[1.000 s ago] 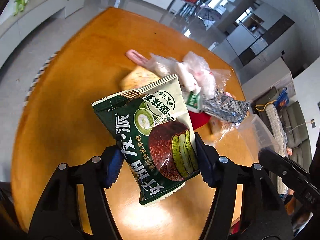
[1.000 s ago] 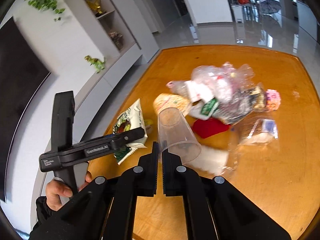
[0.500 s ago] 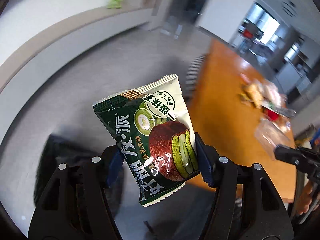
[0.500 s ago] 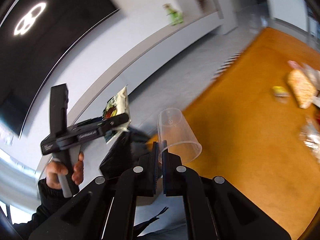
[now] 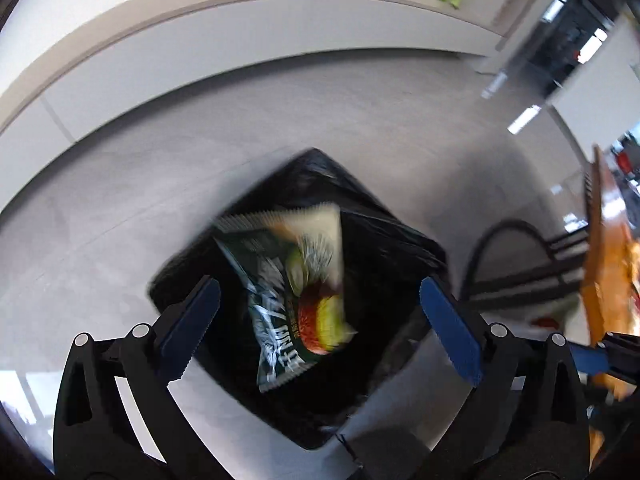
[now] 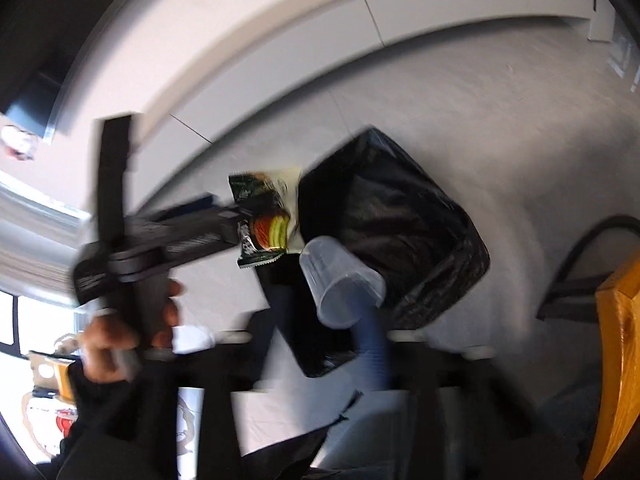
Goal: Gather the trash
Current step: 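Carry the green bag and clear cup to the black trash bag and release both, then grasp the yellow-lidded jelly cup with the left tool while the right tool grasps the soybean snack bag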
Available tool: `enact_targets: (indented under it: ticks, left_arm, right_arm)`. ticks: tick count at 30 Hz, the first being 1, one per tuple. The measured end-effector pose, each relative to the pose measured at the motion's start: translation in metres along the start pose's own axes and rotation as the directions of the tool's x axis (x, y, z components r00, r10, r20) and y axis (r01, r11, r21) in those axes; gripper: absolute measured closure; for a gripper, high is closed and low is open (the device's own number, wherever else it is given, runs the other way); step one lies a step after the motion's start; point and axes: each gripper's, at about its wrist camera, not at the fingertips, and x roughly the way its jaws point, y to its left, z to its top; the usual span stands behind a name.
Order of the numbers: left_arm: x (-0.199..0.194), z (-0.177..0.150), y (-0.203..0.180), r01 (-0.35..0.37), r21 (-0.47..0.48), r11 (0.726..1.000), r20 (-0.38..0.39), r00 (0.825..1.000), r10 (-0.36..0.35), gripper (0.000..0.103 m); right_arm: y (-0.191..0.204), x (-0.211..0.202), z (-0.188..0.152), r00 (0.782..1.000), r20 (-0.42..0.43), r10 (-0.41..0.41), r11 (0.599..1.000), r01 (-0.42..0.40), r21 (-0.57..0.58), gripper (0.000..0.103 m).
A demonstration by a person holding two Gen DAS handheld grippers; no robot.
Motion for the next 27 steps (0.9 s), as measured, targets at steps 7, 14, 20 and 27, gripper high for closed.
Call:
enact_targets:
  ticks: [7, 14, 20, 27]
  left_arm:
    - [-0.014, 0.012, 0.005, -0.009, -0.038, 0.999, 0.034, 0.999, 0.011, 0.006]
    - [-0.021, 0.018, -0.055, 0.076, 0.074, 0.994, 0.038, 0.996, -0.079, 0.006]
    - [-0.024, 0.023, -0.141, 0.173, 0.174, 0.969, 0.015, 0.984, -0.178, 0.006]
    - [-0.03, 0.022, -0.272, 0.263, 0.345, 0.901, -0.026, 0.962, -0.271, 0.006]
  right_arm:
    - [-0.003, -0.004, -0.006, 0.999, 0.034, -0.004, 1.0, 0.005, -0.011, 0.039]
    - [-0.04, -0.056, -0.021, 0.99, 0.135, -0.037, 0.998, 0.031, 0.049, 0.04]
    - [-0.105, -0.123, -0.044, 0.967, 0.222, -0.122, 0.987, 0.095, 0.131, 0.04]
    - [-0.205, -0.205, -0.075, 0.93, 0.287, -0.231, 0.941, 0.139, 0.308, 0.04]
